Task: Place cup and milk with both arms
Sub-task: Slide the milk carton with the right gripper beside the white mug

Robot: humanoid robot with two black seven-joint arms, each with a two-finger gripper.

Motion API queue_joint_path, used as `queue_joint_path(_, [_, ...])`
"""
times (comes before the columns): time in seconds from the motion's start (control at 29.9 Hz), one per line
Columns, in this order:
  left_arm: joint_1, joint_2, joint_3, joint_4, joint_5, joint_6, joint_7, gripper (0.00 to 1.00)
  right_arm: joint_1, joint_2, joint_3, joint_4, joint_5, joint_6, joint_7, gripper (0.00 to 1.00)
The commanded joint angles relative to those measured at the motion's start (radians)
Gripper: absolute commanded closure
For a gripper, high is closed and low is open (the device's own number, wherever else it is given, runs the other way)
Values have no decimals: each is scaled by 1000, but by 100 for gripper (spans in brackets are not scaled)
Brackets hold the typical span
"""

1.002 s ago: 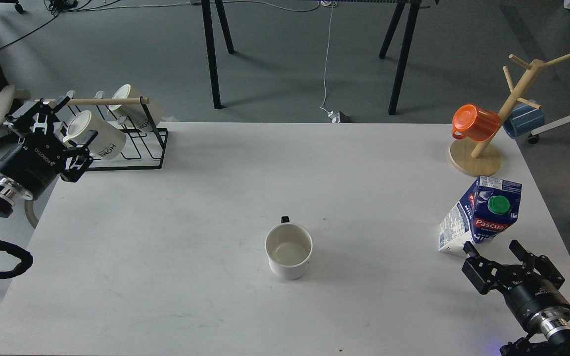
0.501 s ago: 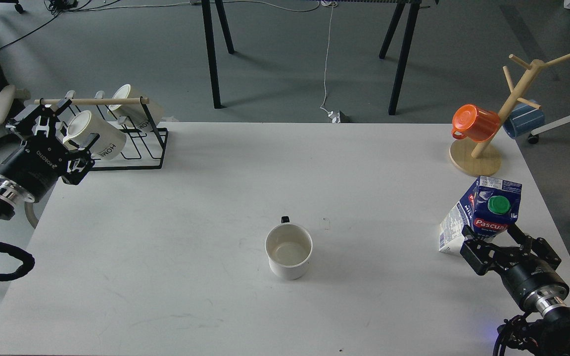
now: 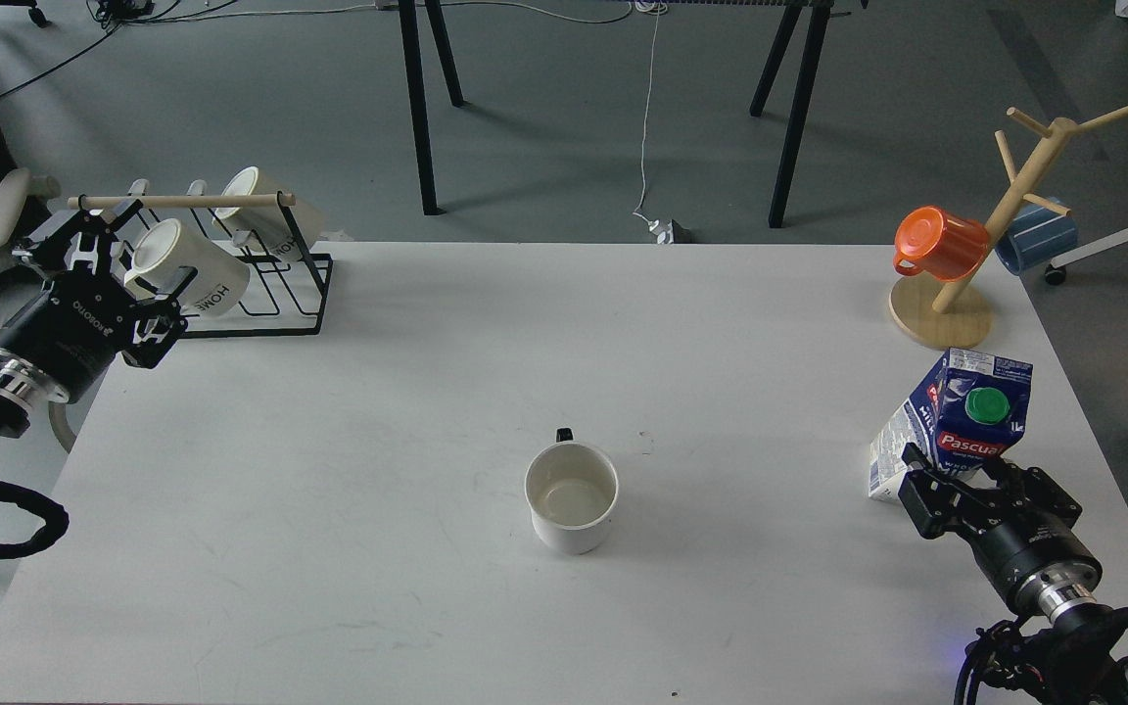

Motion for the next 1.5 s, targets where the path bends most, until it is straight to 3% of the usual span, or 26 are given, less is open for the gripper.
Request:
queue_joint_path(0.0, [-1, -1, 0, 0, 0, 0, 0, 16, -1, 19, -1, 0, -28, 4, -2, 52])
queue_joint_path(0.13, [0, -1, 0, 0, 0, 0, 0, 16, -2, 25, -1, -2, -33, 14, 0, 61])
queue_joint_path(0.57, [3, -1, 2, 1, 1, 0, 0, 16, -15, 33, -16, 121, -55, 24, 1, 62])
queue_joint_path(0.84, [2, -21, 2, 1, 18, 0, 0, 16, -5, 106, -160, 160, -155, 18, 84, 62])
queue_joint_path(1.1, [3, -26, 2, 1, 46, 0, 0, 16, 24, 294, -264, 160, -318, -38, 113, 62])
queue_joint_path(1.47, [5, -27, 2, 1, 46, 0, 0, 16, 19, 306, -309, 160, -326, -39, 135, 62])
